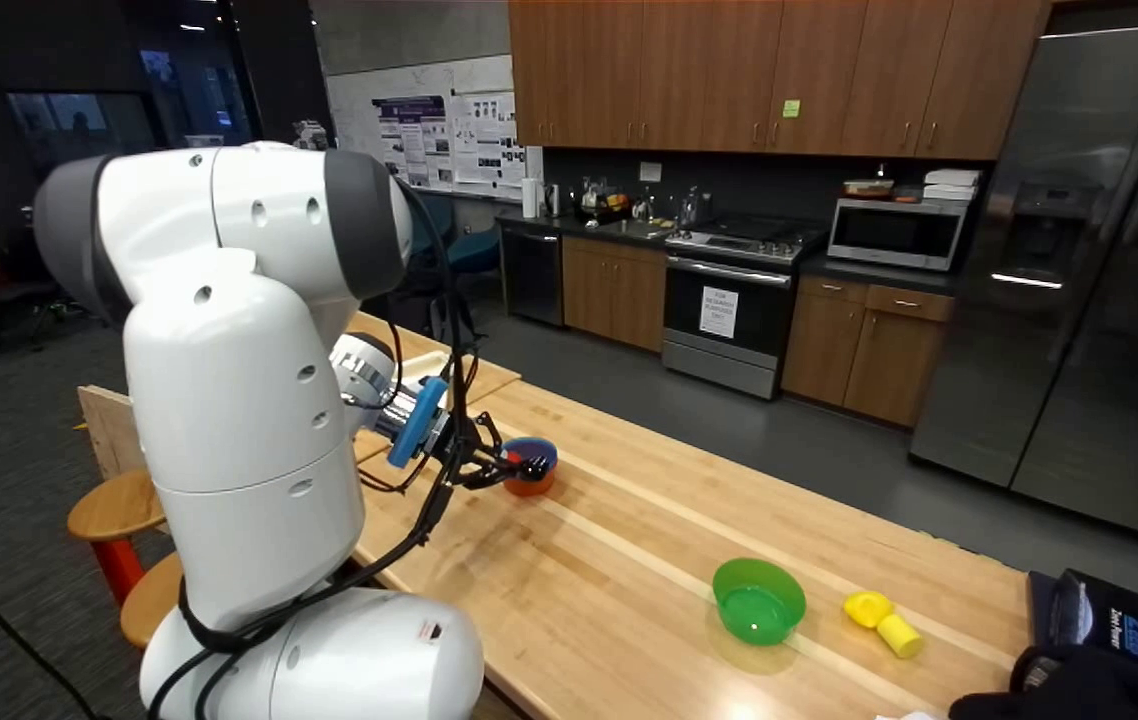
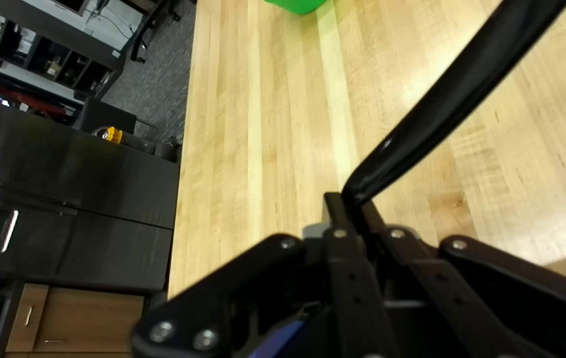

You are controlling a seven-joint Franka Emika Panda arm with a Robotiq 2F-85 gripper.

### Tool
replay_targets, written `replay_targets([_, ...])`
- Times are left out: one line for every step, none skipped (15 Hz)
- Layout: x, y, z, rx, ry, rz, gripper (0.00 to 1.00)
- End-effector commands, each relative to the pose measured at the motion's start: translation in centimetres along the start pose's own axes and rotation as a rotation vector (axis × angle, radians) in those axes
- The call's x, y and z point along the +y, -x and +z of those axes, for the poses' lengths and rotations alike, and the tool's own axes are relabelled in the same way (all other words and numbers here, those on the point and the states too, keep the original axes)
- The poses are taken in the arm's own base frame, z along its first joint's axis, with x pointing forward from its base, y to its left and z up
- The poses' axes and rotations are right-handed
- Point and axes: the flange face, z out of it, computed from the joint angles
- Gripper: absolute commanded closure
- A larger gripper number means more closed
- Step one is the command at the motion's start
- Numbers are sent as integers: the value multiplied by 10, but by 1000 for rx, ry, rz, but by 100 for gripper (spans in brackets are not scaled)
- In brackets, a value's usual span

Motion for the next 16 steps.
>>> replay_targets([2,8,-6,-20,12,-13,98])
replay_targets([1,9,-8,-22,22,-15,98])
replay_targets([-1,9,-9,-27,32,-17,98])
replay_targets([-2,10,-10,-37,38,-19,98])
replay_targets([-4,11,-11,-45,42,-21,98])
replay_targets([-5,12,-12,-59,47,-24,98])
replay_targets([-4,12,-13,-74,51,-25,98])
replay_targets([-4,14,-13,-93,58,-24,98])
replay_targets([-4,15,-13,-114,64,-21,98])
replay_targets([-4,16,-13,-132,73,-16,98])
replay_targets([-4,18,-13,-149,81,-10,98])
replay_targets([-4,19,-13,-162,88,-9,98])
replay_targets([-3,20,-13,-165,94,18,98])
replay_targets([-2,21,-12,-157,79,56,98])
replay_targets([-1,21,-11,-147,50,124,98])
replay_targets([-1,20,-11,-144,23,179,98])
